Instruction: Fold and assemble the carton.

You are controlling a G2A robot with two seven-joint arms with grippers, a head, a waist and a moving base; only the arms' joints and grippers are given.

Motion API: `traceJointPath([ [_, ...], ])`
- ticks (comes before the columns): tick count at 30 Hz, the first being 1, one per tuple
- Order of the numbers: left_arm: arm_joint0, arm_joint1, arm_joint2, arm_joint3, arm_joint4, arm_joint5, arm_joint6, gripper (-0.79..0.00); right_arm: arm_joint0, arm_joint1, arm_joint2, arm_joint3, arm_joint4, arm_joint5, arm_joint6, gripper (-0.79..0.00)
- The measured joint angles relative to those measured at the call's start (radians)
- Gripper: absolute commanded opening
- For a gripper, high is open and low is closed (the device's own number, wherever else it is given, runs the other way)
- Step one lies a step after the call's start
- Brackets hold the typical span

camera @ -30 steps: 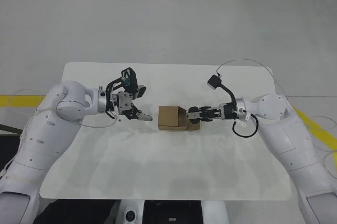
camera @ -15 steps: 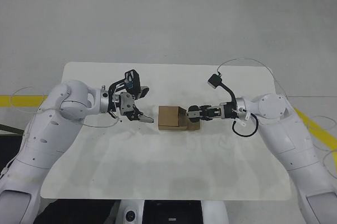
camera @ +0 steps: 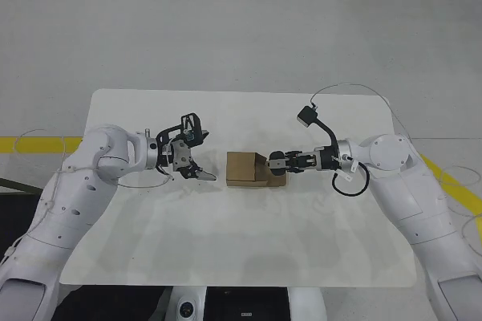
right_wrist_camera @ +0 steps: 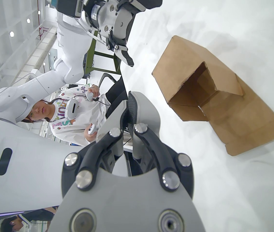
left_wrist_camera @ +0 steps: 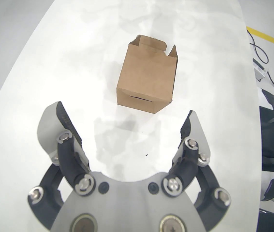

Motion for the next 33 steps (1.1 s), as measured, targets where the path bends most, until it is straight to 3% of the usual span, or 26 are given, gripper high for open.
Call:
traceJointPath([
  [7, 0.052, 0.006, 0.021, 0.006, 0.307, 0.001, 0.299, 0.000, 0.000, 0.000, 0.000, 0.000, 0.000, 0.000, 0.000, -0.785],
  [14, 0.032, -0.012, 0.076, 0.080, 0.508, 0.022, 0.572, 0.000, 0.000, 0.000, 0.000, 0.000, 0.000, 0.000, 0.000, -0.785],
  [18, 0.003, -0.027, 0.112, 0.120, 0.542, 0.027, 0.642, 0.000, -0.008, 0.001, 0.001, -0.001, -0.003, 0.014, -0.011, -0.785],
  [26, -0.058, -0.064, 0.184, 0.201, 0.552, 0.021, 0.714, 0.000, -0.114, 0.030, 0.042, -0.088, -0.107, 0.313, -0.094, -0.785],
  [33, -0.082, -0.089, 0.226, 0.247, 0.554, 0.035, 0.746, 0.000, -0.194, 0.040, 0.038, -0.167, -0.152, 0.439, -0.137, -0.785],
])
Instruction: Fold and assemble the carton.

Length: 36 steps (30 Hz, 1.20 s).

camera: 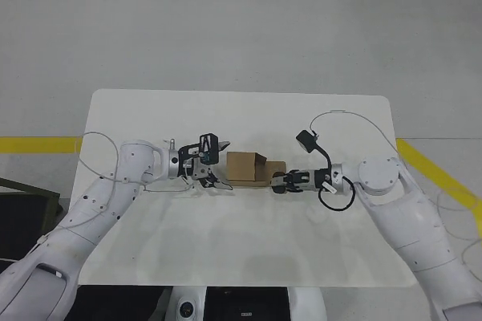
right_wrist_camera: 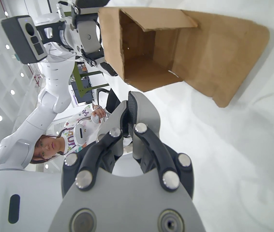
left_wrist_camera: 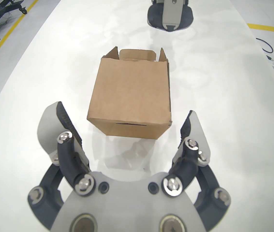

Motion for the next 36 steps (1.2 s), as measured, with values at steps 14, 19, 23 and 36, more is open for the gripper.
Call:
traceJointPath([
  [14, -0.011, -0.027, 0.027, 0.048, -0.011, 0.009, 0.014, 0.000, 0.024, -0.024, -0.071, 0.064, -0.022, -0.031, -0.086, -0.785],
  [19, -0.011, -0.033, 0.033, 0.054, -0.007, 0.002, 0.019, 0.000, 0.062, -0.040, -0.105, 0.101, -0.018, -0.057, -0.100, -0.785],
  [23, -0.012, -0.037, 0.036, 0.060, -0.005, -0.005, 0.018, 0.000, 0.096, -0.058, -0.141, 0.139, -0.005, -0.076, -0.108, -0.785],
  [36, -0.011, -0.046, 0.036, 0.051, 0.002, -0.016, 0.000, 0.000, 0.189, -0.116, -0.233, 0.273, 0.053, -0.147, -0.116, -0.785],
])
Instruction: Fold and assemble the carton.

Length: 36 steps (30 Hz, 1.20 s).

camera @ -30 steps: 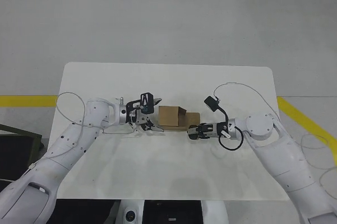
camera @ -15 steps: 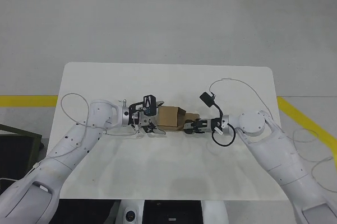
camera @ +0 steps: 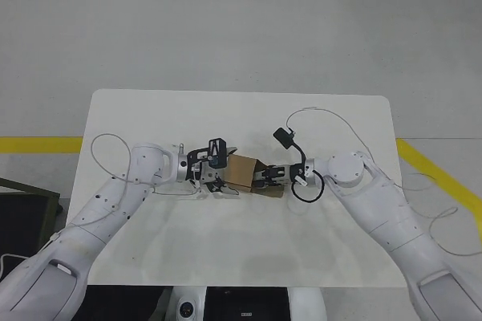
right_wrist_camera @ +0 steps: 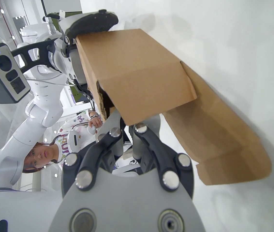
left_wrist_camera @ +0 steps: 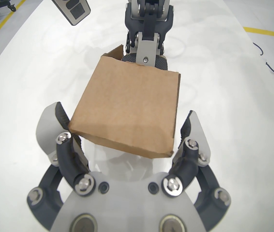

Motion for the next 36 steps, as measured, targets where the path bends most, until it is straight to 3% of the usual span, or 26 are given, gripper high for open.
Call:
traceJointPath([
  [8, 0.008, -0.008, -0.014, 0.002, -0.061, 0.015, -0.045, 0.000, 0.009, -0.010, 0.004, 0.045, 0.034, -0.054, 0.028, -0.785],
  [22, 0.021, -0.011, -0.038, -0.007, -0.100, 0.003, -0.104, 0.000, -0.062, 0.050, 0.153, -0.032, -0.060, -0.015, 0.042, -0.785],
  [36, 0.031, -0.011, -0.056, -0.025, -0.096, -0.008, -0.127, 0.000, 0.013, 0.017, 0.078, 0.045, -0.077, -0.061, 0.069, -0.785],
])
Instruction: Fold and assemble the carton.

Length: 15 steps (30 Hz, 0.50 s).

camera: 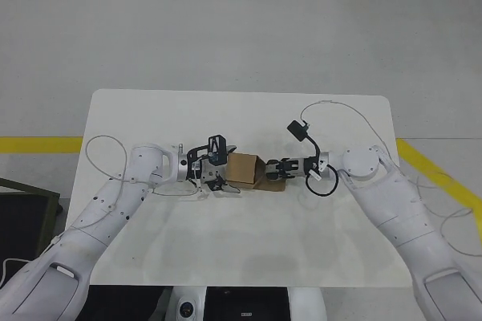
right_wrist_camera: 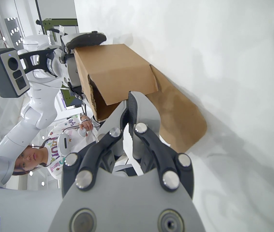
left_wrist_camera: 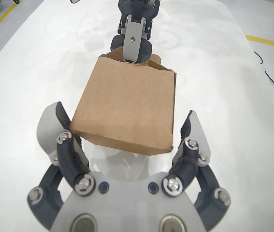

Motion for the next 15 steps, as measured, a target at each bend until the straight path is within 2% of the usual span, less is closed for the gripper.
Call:
traceJointPath([
  [5, 0.002, -0.001, -0.003, -0.004, -0.001, -0.005, -0.010, 0.000, 0.010, -0.010, -0.025, 0.007, -0.001, -0.006, 0.022, -0.785],
  [15, 0.005, -0.004, -0.008, -0.009, 0.003, -0.010, -0.022, 0.000, 0.015, -0.036, -0.061, 0.017, 0.035, -0.007, -0.015, -0.785],
])
